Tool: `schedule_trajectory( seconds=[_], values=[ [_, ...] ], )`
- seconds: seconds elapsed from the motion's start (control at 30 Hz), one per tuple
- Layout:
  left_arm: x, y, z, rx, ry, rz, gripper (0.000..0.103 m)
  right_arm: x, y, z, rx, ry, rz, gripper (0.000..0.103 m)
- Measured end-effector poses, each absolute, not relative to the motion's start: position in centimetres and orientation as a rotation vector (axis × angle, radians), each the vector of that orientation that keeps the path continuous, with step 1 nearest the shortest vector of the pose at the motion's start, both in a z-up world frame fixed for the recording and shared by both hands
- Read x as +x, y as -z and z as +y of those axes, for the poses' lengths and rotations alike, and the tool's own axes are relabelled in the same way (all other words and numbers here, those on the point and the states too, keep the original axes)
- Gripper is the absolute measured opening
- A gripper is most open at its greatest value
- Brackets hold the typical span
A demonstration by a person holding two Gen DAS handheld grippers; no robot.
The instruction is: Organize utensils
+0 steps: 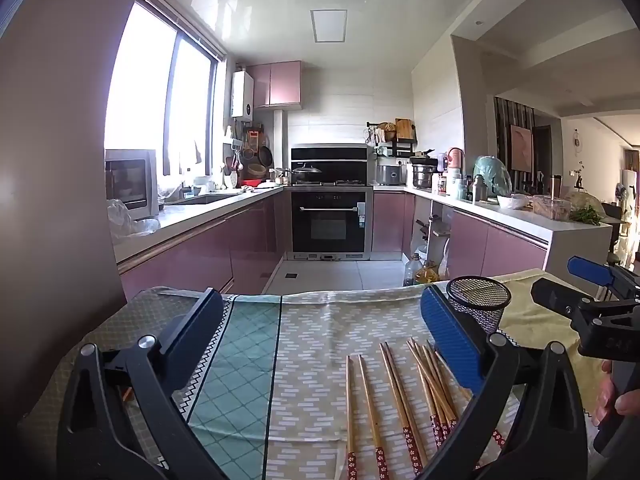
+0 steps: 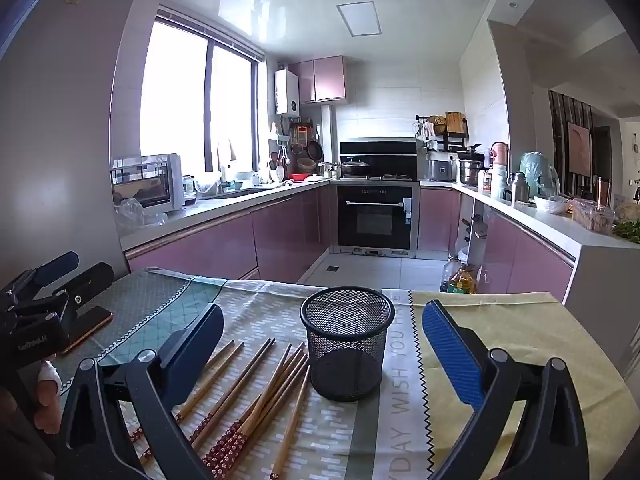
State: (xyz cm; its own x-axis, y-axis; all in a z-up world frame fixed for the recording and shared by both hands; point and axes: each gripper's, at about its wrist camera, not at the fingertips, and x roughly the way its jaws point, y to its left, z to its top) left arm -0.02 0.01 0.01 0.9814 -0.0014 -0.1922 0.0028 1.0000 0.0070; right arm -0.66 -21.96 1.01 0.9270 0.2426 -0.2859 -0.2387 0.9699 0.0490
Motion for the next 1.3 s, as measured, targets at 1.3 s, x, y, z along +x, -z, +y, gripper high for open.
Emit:
schedule_trajectory(
  seconds=[1.3],
  values=[
    [-1.6,-0.6,-0.5,0.024,0.024,0.169,0.097,-1.2,-1.4,-22.7,0.038,-0.255,0.277,0.096]
  ],
)
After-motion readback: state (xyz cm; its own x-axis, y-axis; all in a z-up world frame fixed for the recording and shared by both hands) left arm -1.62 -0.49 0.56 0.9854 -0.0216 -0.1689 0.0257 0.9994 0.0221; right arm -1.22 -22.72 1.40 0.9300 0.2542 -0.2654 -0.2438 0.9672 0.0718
